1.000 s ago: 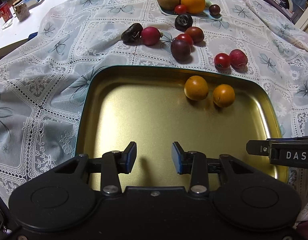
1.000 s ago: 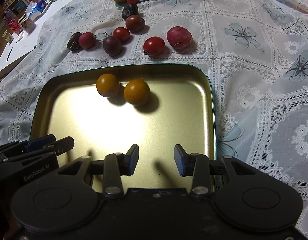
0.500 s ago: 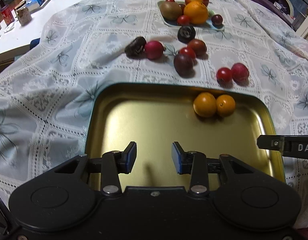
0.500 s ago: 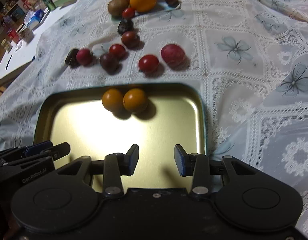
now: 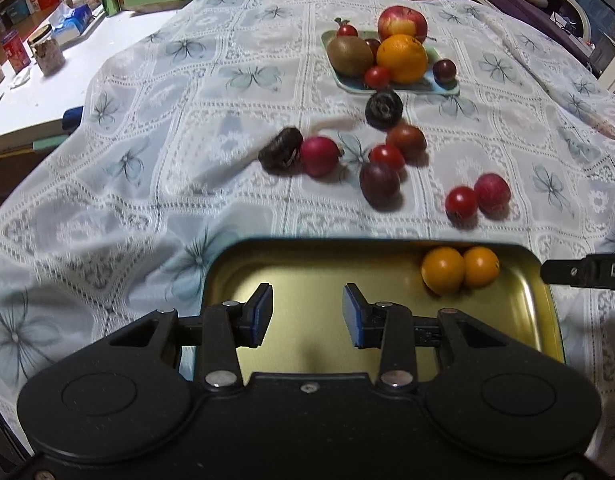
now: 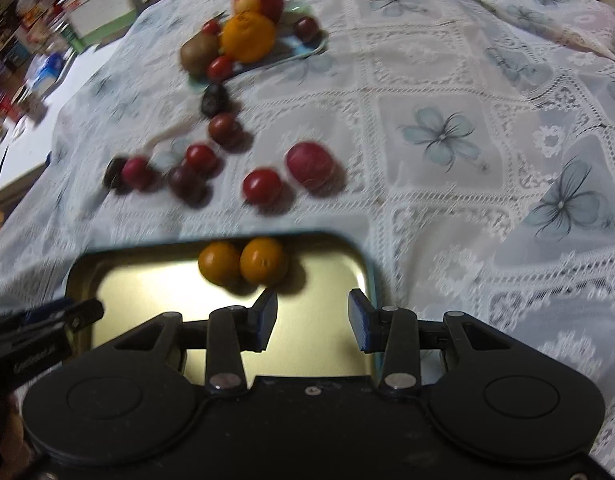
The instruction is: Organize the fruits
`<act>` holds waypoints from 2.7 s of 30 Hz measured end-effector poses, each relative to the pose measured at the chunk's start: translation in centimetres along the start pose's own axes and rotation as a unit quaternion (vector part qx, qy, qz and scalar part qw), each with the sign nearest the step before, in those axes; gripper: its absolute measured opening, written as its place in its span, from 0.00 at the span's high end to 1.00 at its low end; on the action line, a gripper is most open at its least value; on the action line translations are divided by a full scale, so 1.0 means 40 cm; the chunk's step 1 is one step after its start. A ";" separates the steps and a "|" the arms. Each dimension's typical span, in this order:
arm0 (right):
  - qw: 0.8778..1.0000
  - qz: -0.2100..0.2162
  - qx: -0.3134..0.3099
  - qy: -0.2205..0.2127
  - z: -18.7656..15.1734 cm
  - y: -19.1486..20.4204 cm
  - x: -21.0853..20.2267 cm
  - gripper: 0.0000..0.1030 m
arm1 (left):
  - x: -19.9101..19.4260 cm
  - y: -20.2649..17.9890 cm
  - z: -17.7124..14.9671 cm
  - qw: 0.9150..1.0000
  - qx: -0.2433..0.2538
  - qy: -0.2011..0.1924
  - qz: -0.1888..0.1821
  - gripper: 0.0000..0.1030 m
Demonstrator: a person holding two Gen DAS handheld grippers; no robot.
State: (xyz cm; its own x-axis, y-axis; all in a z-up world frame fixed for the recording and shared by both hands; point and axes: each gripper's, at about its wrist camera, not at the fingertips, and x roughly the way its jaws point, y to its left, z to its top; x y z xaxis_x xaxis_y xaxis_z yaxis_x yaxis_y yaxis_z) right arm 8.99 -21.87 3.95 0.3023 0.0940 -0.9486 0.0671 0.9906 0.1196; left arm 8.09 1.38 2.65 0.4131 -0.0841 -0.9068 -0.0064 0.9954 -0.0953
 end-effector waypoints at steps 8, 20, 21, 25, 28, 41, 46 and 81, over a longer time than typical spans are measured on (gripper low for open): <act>0.999 -0.012 0.037 -0.011 0.097 -0.031 0.035 0.60 | 0.031 -0.016 0.086 1.000 0.008 -0.001 -0.005 0.55; 0.998 -0.013 0.057 0.003 0.185 -0.012 0.138 0.59 | 0.128 -0.056 0.193 0.999 -0.004 0.013 -0.034 0.54; 0.998 -0.014 0.059 0.003 0.187 -0.010 0.143 0.59 | 0.138 -0.058 0.199 0.999 -0.006 0.017 -0.035 0.54; 0.998 -0.013 0.065 0.002 0.191 -0.010 0.155 0.59 | 0.177 -0.057 0.216 0.999 -0.018 0.023 -0.027 0.54; 0.998 -0.014 0.063 0.001 0.194 -0.009 0.161 0.59 | 0.201 -0.053 0.225 0.999 -0.028 0.026 -0.018 0.54; 0.998 -0.013 0.058 -0.003 0.193 0.001 0.173 0.59 | 0.208 -0.088 0.243 1.000 -0.009 -0.014 0.020 0.45; 0.999 -0.012 0.048 -0.002 0.191 0.010 0.183 0.59 | 0.202 -0.082 0.215 1.000 -0.010 -0.015 0.015 0.44; 0.998 0.000 0.034 -0.057 0.193 -0.005 0.163 0.84 | 0.196 -0.095 0.266 0.999 0.022 -0.039 -0.010 0.40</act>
State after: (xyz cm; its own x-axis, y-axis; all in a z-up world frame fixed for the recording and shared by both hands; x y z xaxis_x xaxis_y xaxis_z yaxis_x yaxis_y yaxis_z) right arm 18.29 -22.22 0.00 0.4083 0.0782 -0.9095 0.1301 0.9812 0.1427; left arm 21.04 -2.60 0.26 0.4823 -0.1020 -0.8700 0.0424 0.9948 -0.0931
